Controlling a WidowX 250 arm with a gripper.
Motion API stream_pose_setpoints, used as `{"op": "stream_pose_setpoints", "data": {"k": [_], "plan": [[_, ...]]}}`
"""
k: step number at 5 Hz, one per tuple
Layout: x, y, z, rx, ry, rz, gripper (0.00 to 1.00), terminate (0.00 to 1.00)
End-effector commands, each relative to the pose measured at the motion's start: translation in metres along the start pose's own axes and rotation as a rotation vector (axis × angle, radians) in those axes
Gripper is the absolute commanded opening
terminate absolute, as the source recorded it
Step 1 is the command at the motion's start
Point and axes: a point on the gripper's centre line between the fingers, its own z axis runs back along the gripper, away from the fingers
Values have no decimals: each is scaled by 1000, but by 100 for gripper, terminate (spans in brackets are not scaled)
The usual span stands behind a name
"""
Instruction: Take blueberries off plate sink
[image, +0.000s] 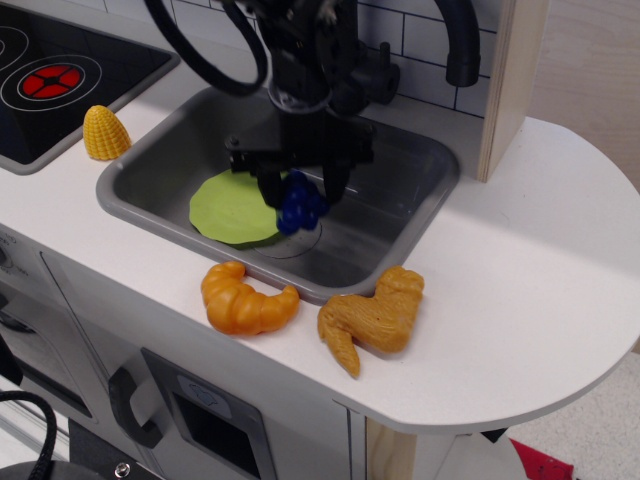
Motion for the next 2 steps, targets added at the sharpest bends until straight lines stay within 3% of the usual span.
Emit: {"op": "stream_pose_setpoints", "data": {"k": [1,2], "plan": [[-1,-4,2,4,13,15,0,0],[-7,-6,5,5,56,25,100,0]]}}
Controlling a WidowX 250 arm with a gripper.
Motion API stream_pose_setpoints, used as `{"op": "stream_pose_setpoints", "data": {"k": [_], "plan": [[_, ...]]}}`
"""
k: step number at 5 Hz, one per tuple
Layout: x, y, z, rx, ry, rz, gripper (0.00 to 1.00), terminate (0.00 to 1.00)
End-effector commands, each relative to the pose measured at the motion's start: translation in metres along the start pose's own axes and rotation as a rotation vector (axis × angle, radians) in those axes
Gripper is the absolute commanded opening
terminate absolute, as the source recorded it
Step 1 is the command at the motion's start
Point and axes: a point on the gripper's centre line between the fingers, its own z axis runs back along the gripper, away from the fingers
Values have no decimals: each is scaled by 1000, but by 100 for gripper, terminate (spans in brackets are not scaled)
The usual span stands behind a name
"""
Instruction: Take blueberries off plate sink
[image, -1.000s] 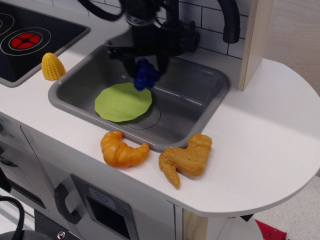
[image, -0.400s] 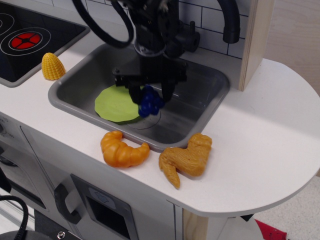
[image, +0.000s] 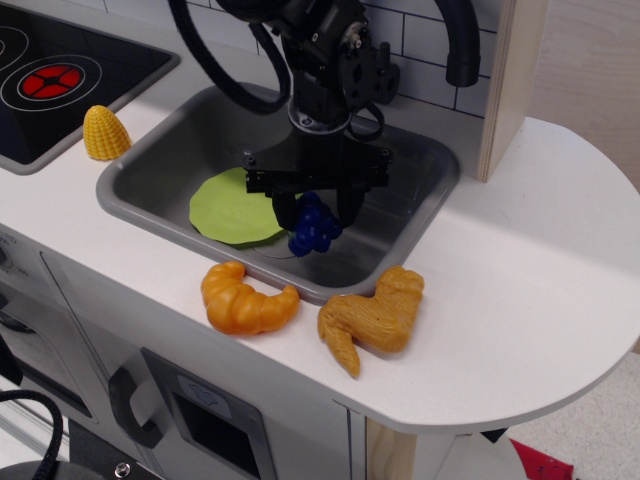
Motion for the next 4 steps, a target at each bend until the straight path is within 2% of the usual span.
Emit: {"op": "stream_pose_setpoints", "data": {"k": [1,2,3,4], "plan": [[4,1,20,-35,47,-5,100,0],[11,5,37,-106,33,14,100,0],[21,8,60,-148,21,41,100,0],[30,14,85,-164,-3,38,100,0]]}}
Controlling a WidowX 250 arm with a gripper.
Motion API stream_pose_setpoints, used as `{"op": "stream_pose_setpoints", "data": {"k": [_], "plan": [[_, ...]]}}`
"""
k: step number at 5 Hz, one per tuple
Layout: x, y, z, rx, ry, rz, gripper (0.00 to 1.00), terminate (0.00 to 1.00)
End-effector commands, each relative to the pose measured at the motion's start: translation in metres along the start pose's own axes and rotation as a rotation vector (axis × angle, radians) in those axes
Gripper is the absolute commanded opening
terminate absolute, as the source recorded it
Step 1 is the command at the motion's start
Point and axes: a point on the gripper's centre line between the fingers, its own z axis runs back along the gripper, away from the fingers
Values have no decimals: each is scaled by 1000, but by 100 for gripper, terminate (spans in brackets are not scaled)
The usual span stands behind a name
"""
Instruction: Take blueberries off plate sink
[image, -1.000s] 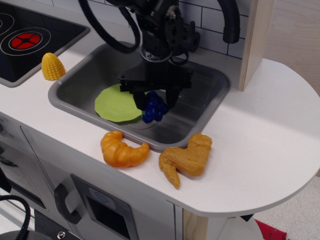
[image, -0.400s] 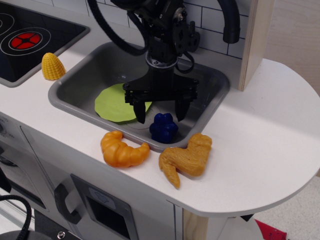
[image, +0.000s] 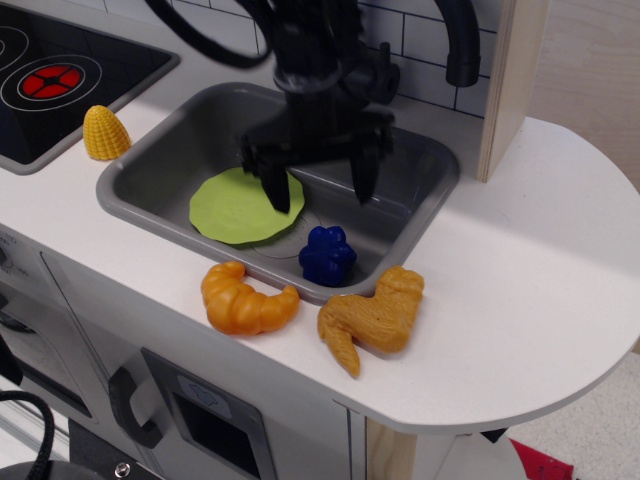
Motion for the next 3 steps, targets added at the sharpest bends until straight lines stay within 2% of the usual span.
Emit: {"op": "stream_pose_setpoints", "data": {"k": [1,2,3], "plan": [[20,4,43,-44,-79,-6,100,0],[20,4,43,-44,-79,-6,100,0],[20,4,43,-44,-79,-6,100,100]]}}
